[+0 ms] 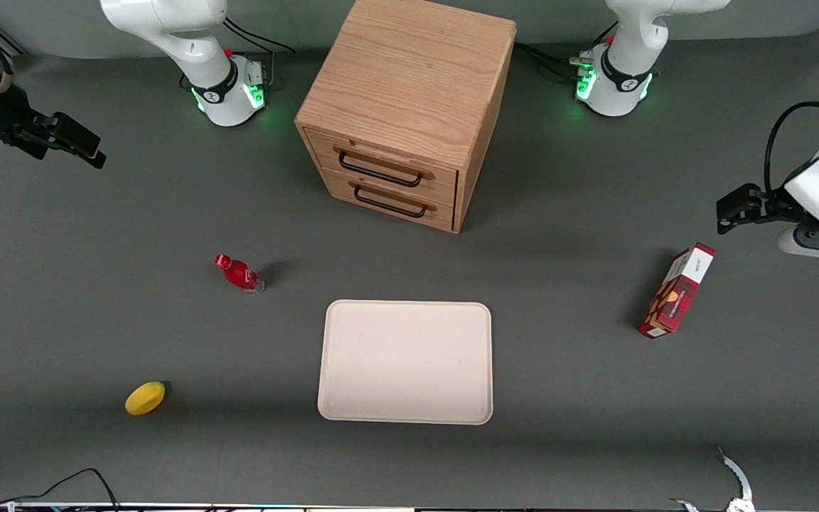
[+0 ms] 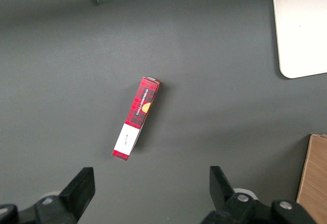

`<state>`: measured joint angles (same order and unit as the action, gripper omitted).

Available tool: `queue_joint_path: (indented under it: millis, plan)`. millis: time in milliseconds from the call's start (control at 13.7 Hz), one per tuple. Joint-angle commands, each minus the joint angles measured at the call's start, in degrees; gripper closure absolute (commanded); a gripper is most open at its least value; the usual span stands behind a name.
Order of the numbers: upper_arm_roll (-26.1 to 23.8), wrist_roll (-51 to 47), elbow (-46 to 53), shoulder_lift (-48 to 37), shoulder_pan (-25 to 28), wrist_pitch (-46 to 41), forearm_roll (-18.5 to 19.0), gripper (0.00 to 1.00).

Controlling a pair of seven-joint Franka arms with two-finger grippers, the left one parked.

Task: Place coke bottle on tray
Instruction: 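Move the open right gripper over the red Coca-Cola bottle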

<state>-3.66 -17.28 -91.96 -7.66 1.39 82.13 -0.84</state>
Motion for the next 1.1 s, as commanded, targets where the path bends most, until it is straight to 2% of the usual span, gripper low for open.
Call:
queue_joint_path:
  millis: [0,366,512,805,1024]
  plan:
    - [0.14,-0.65,1.44,0.01,0.10,-1.35,-1.27,0.00]
    - [-0.65,-0.47,0.65,0.88,0.72,-1.62,-1.53,0.00]
    - [-2.49,-0.65,-1.10,4.21,0.72,1.52,-2.31,0.00]
    - [-5.57,-4.43,-19.79,5.37,0.63,25.04,-2.24,0.00]
    - [-5.66,-6.87,-25.98,10.01,0.72,37.28,-1.80,0.00]
